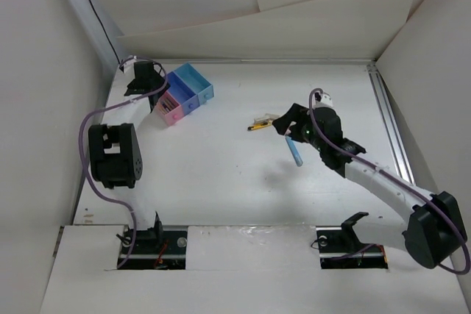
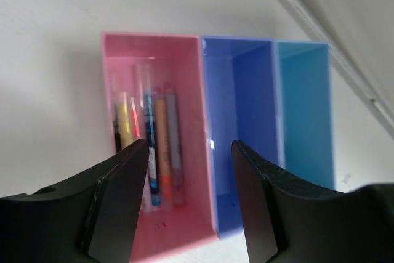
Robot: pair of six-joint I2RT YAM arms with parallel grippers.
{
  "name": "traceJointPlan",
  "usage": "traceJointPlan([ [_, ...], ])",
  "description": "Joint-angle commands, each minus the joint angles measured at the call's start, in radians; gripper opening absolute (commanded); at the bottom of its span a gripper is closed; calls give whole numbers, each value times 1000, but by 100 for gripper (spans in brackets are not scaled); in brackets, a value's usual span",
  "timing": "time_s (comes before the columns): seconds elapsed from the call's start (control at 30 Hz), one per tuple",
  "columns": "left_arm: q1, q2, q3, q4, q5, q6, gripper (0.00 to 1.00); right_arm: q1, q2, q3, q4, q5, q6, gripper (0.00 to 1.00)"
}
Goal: Sort the stationery into containers
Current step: Place the pen in the storage box, then pick up the stationery from the center of the board.
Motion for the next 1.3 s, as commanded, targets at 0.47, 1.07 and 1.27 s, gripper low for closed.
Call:
traceJointPlan([
  [0.47, -499, -458, -576, 518, 123, -26, 47, -127, 110, -13, -285, 198, 73, 57],
  [1.07, -499, -644, -759, 625, 411, -3, 46, -136, 380, 141, -479, 44, 1, 65],
  [1.27, -499, -655, -759, 611, 422, -3, 46, -44, 419, 151, -508, 87, 41, 58],
])
